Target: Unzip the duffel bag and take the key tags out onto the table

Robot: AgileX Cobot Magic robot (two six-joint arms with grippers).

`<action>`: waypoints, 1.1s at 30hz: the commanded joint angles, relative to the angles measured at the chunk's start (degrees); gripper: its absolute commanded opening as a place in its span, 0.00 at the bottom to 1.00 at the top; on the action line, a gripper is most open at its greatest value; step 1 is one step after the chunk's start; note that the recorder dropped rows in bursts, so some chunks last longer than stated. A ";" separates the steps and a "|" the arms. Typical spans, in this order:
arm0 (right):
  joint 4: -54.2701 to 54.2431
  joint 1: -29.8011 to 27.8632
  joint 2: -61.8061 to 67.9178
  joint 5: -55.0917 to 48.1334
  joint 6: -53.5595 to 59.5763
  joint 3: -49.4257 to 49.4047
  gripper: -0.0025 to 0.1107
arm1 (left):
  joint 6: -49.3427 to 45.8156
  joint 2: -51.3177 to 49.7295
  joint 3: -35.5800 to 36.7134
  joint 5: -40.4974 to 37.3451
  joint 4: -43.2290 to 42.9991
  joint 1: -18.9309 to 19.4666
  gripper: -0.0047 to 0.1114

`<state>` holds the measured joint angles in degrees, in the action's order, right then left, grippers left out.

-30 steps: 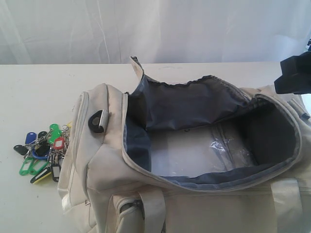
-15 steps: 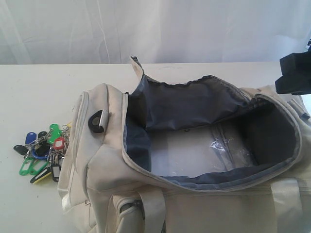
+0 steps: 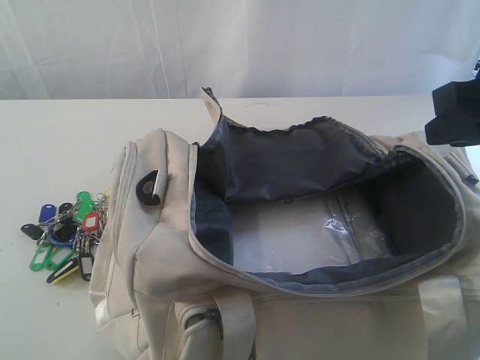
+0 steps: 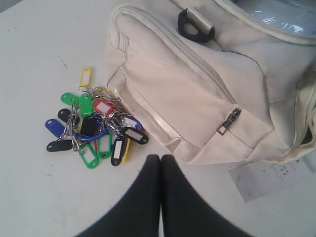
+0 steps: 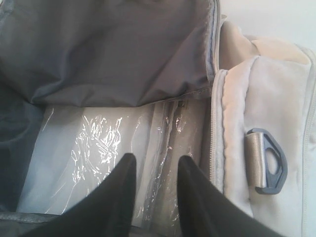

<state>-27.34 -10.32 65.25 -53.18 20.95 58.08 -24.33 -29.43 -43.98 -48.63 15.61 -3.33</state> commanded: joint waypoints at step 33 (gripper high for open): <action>-0.23 -0.03 -0.47 0.97 -1.70 -0.47 0.27 | 15.59 29.43 43.98 34.24 -8.25 6.20 0.04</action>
<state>-27.45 -10.32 65.25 -52.57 19.47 58.08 -9.97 -0.30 -0.15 -14.23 8.39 2.62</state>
